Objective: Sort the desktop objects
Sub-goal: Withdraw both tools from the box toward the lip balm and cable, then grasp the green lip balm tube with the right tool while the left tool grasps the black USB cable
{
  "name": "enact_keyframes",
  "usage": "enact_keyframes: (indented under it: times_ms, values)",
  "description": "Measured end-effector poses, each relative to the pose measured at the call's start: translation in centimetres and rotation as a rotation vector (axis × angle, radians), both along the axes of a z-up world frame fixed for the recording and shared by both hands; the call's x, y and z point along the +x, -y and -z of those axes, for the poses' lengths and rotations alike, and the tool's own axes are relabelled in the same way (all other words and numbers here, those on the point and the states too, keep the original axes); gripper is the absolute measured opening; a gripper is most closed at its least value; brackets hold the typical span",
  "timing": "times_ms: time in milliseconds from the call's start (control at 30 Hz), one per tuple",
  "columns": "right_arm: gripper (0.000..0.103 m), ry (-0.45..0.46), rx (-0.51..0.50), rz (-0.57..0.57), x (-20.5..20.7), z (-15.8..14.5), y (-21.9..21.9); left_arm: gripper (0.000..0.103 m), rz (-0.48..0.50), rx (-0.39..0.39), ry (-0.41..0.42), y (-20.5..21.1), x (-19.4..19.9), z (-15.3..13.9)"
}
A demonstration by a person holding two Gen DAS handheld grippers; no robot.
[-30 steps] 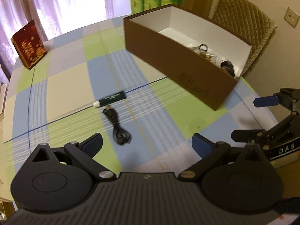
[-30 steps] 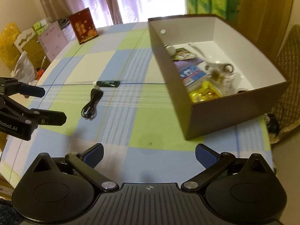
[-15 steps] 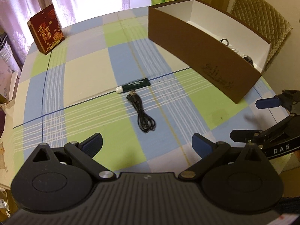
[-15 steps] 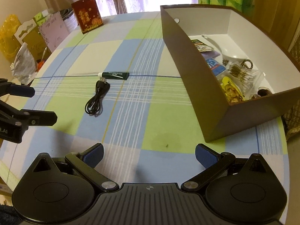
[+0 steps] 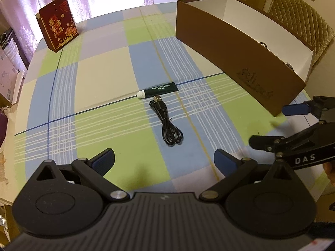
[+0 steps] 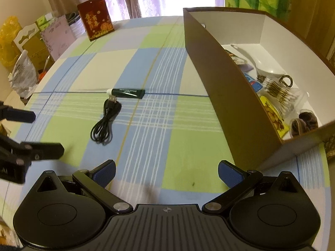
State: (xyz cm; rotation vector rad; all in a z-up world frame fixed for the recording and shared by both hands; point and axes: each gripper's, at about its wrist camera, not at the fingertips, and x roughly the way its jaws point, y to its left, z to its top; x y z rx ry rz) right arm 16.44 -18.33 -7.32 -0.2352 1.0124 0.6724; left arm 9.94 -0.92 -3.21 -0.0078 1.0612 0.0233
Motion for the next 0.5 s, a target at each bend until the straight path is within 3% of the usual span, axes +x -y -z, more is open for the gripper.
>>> enact_keyframes:
  times_ms: [433,500]
  values:
    - [0.101,-0.03,-0.01,-0.033,2.0,2.3,-2.4,0.085,0.018,0.01,0.023,-0.8,3.7,3.6]
    - [0.101,-0.015,-0.014,-0.04,2.2,2.4,-3.0,0.076,0.025,0.011,0.021,-0.8,4.4,4.1]
